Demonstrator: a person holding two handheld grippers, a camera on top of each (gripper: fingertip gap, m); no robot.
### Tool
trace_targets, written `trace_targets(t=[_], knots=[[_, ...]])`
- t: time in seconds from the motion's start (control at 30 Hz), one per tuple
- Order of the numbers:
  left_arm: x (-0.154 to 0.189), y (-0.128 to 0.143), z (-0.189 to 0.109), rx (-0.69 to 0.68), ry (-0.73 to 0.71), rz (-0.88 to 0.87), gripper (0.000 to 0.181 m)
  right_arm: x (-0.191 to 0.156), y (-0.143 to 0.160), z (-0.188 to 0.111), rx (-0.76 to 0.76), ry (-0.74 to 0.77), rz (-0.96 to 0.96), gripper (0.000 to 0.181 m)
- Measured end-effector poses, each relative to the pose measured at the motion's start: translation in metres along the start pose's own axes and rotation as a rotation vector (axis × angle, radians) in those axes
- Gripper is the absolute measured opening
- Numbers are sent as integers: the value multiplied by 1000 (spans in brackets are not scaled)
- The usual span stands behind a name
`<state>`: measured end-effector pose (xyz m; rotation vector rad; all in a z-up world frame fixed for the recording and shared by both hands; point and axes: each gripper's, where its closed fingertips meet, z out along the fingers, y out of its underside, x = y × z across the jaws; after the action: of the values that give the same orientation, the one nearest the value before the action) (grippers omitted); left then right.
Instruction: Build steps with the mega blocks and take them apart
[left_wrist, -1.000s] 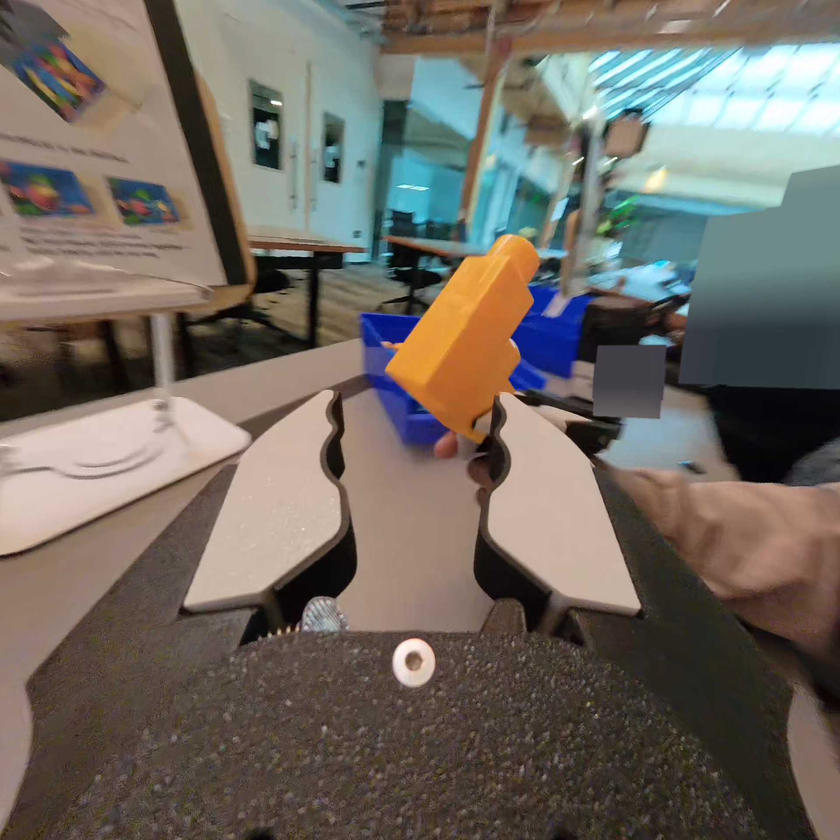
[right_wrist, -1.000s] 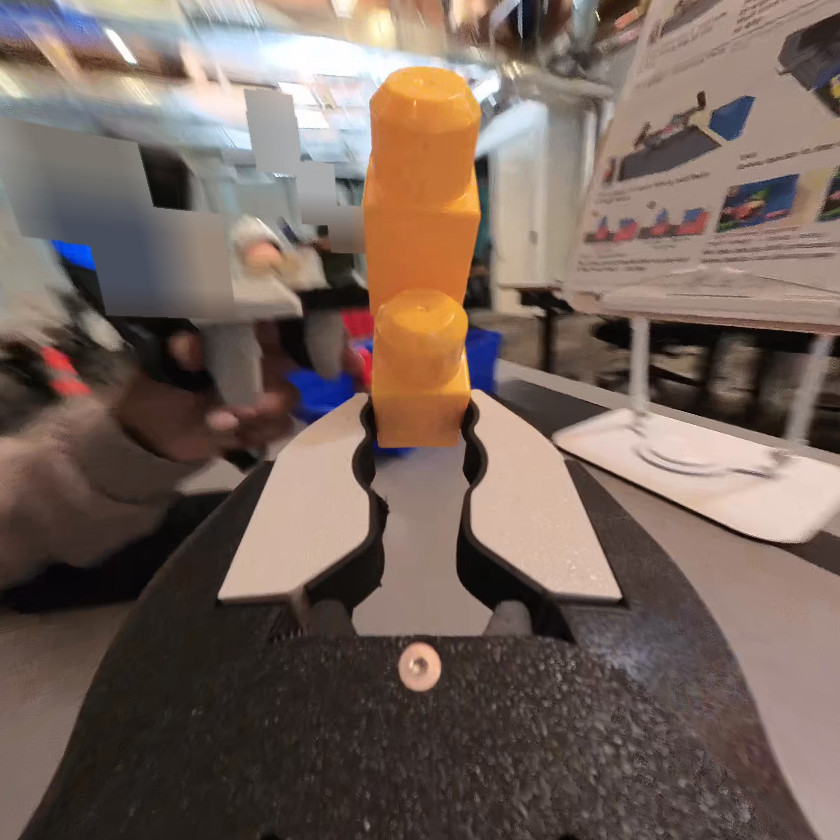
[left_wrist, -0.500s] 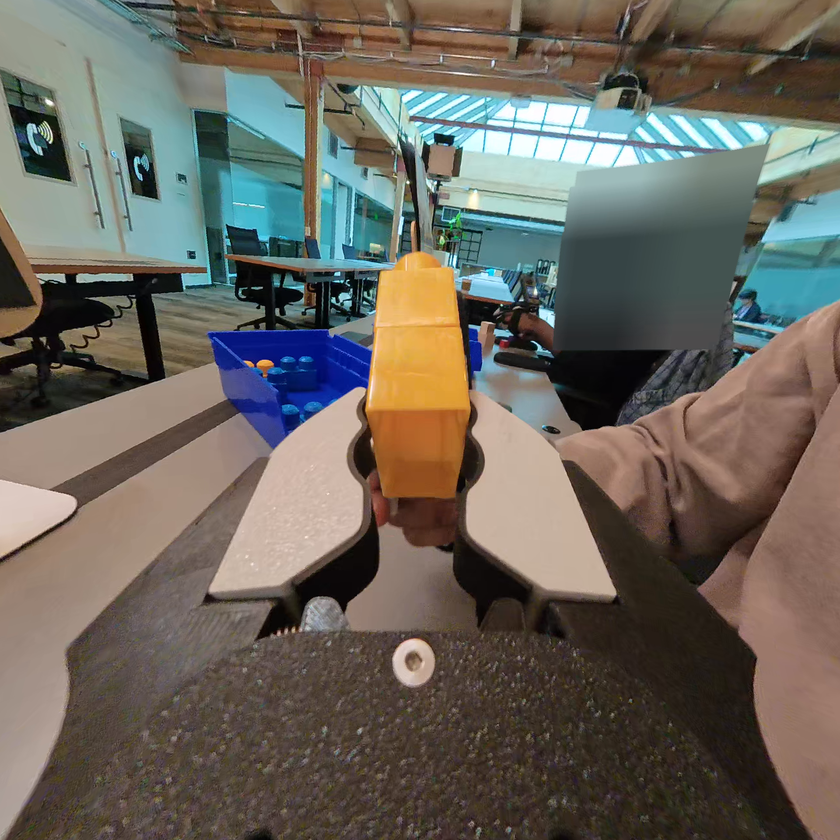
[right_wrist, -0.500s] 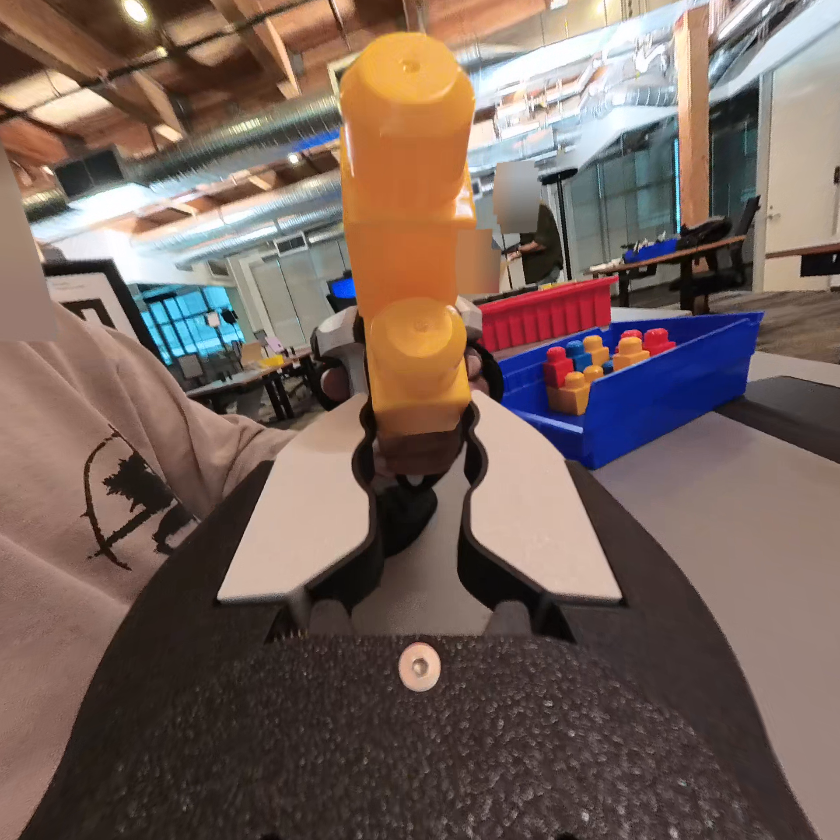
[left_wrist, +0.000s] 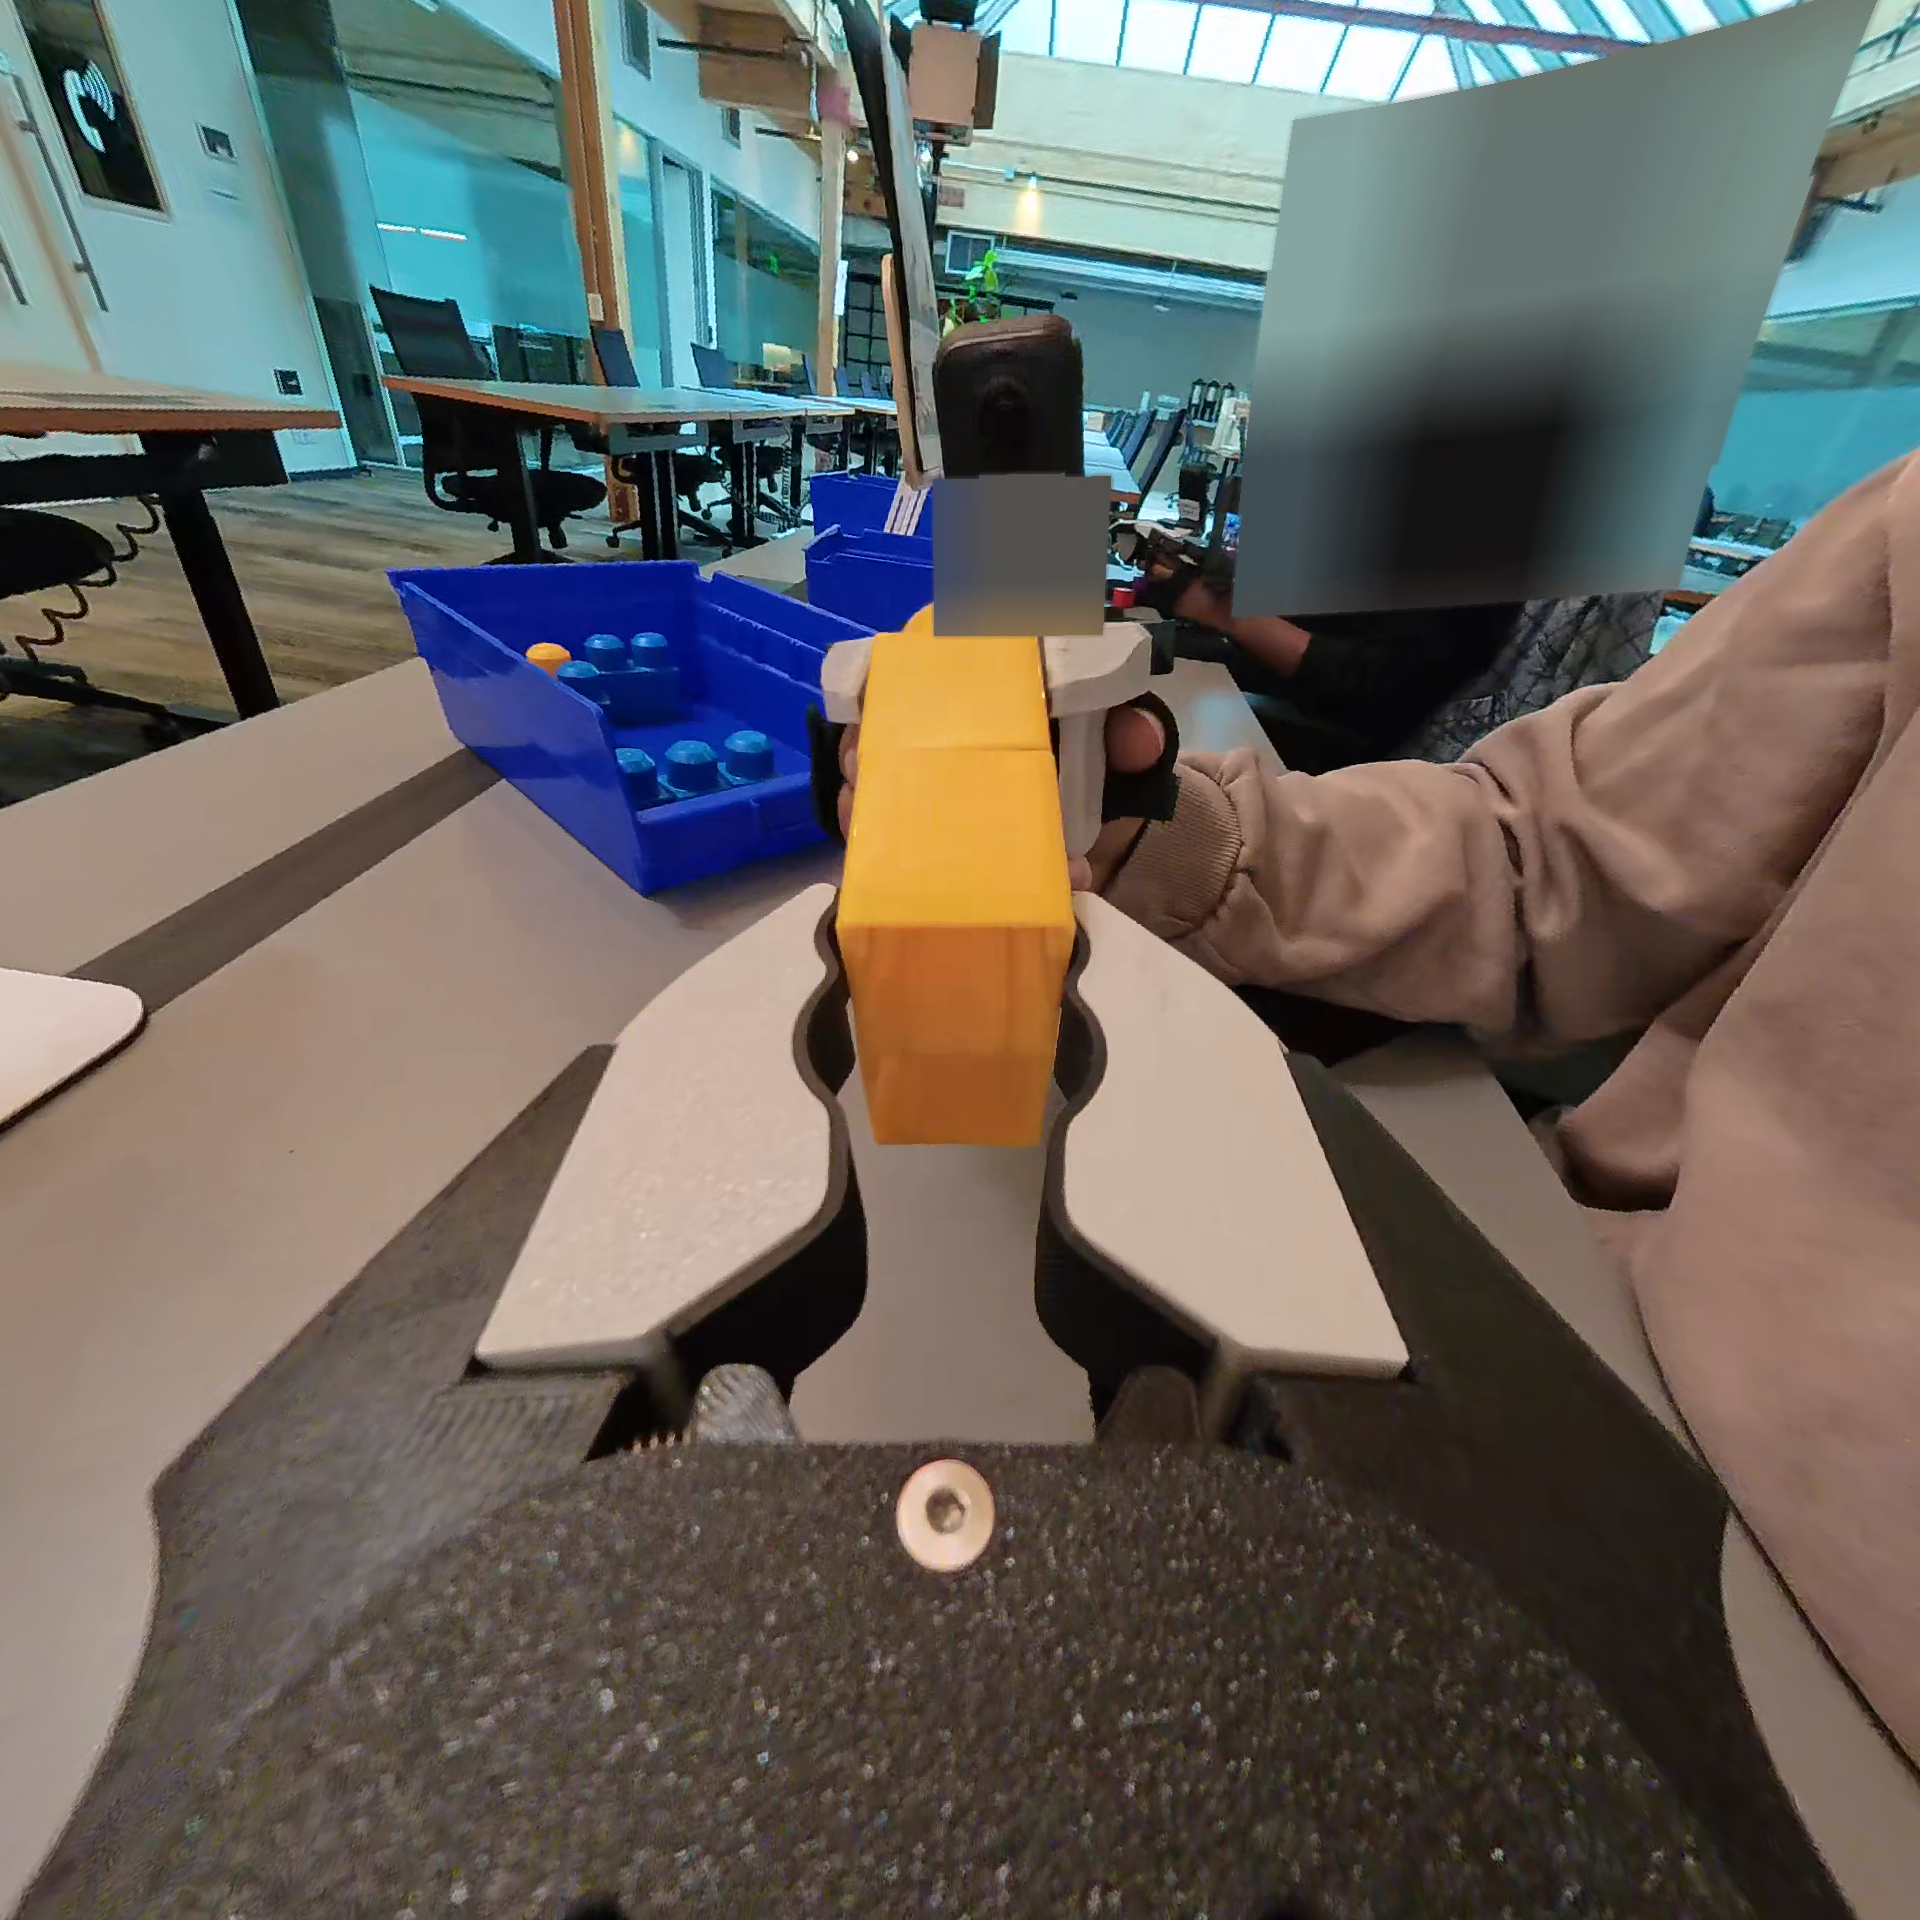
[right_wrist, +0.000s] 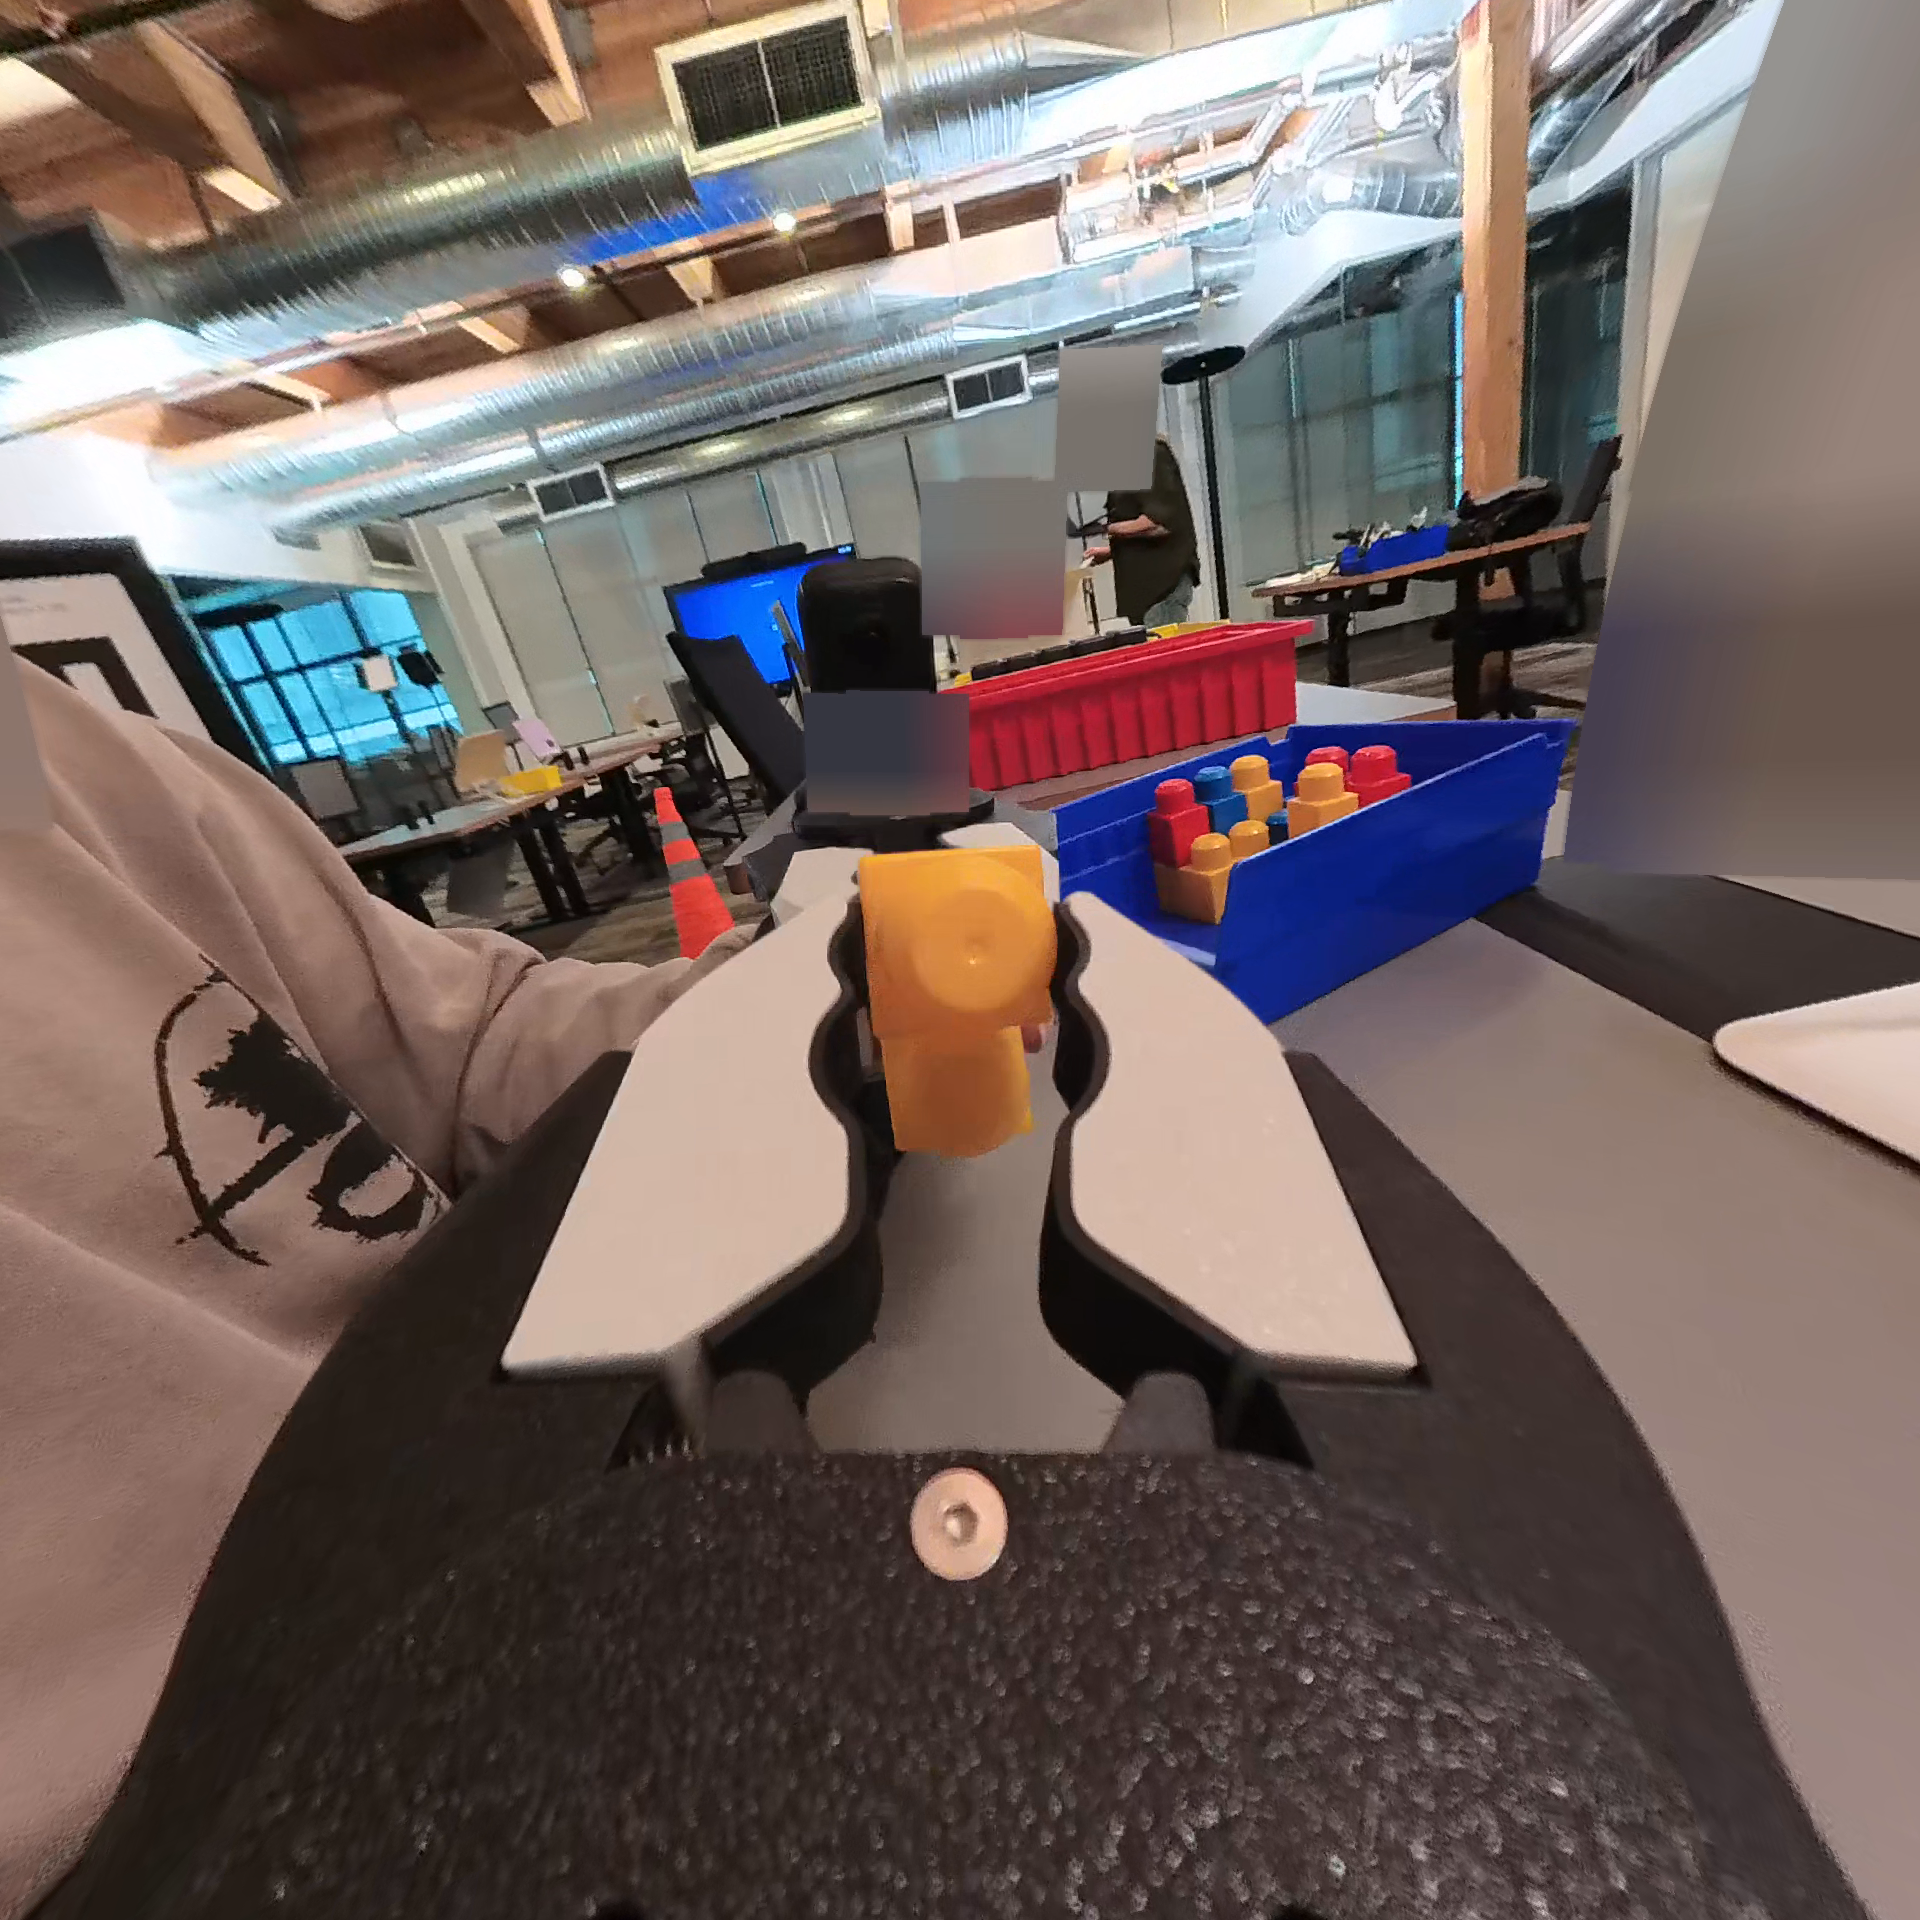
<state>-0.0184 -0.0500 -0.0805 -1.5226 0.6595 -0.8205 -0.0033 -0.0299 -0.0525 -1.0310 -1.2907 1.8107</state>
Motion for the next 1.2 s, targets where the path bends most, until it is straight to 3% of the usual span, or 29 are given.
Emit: trace_targets(t=[0.17, 0.27, 0.4, 0.57, 0.77, 0.93, 1.1, 1.2], knots=[[5, 0, 0, -13, 20, 26, 37, -6, -2, -3, -51, -25, -40, 33], [-1, -5, -13, 2, 2, 29, 37, 3, -39, -30, 87, 26, -45, 33], [-22, -19, -32, 73, -101, 38, 37, 13, -59, -58, 89, 117, -121, 33], [-40, -27, -45, 139, -205, 40, 36, 32, -6, -46, -209, 188, -149, 33], [-43, -25, -44, 146, -214, 37, 36, 31, 89, -28, -708, 167, -184, 33], [-43, -22, -42, 141, -213, 34, 37, 27, 138, -31, -1004, 148, -215, 33], [-41, -22, -40, 145, -198, 35, 37, 22, 154, -27, -1123, 132, -264, 39], [-37, -22, -39, 154, -176, 32, 36, 23, 145, -20, -1044, 139, -281, 47]])
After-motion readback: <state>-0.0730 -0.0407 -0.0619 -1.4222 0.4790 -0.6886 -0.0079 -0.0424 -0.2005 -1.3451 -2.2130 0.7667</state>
